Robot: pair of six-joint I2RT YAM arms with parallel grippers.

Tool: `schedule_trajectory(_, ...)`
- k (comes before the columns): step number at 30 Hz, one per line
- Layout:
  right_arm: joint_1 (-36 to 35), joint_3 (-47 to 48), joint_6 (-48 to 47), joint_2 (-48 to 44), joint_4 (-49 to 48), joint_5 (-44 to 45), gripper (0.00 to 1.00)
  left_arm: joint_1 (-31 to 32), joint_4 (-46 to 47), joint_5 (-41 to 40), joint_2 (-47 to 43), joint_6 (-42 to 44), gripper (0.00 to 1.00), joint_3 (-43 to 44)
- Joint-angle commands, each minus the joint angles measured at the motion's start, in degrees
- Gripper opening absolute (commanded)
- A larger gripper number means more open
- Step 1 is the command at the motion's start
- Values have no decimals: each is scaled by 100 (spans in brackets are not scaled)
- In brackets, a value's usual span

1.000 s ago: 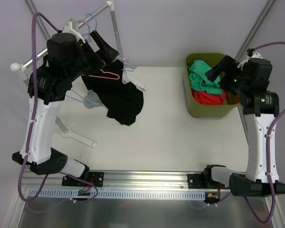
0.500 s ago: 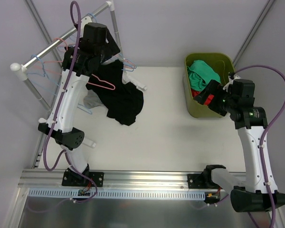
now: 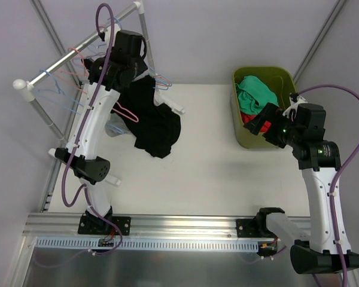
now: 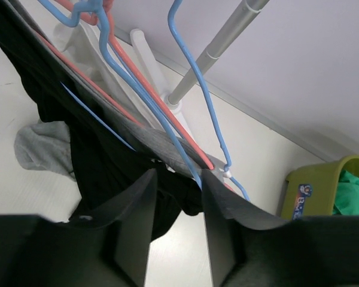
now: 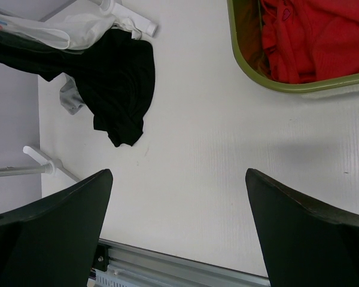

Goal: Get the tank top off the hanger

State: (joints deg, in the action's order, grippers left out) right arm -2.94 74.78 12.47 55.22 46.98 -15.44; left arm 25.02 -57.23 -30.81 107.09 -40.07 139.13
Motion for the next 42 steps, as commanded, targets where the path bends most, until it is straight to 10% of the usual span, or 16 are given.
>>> schedule_trajectory(1,-40,-25,-113,-117,-31,-126,99,-76,195,-294,49,-62,34,-26)
schedule_trajectory(28,-128,142,-219,270,-40,-170,100,-278,432,-83,119,-264,35,62)
schedule_trajectory(42,-233,335,-289,463,-58,-178,99,-278,459,-444,-135,-475,5,-457)
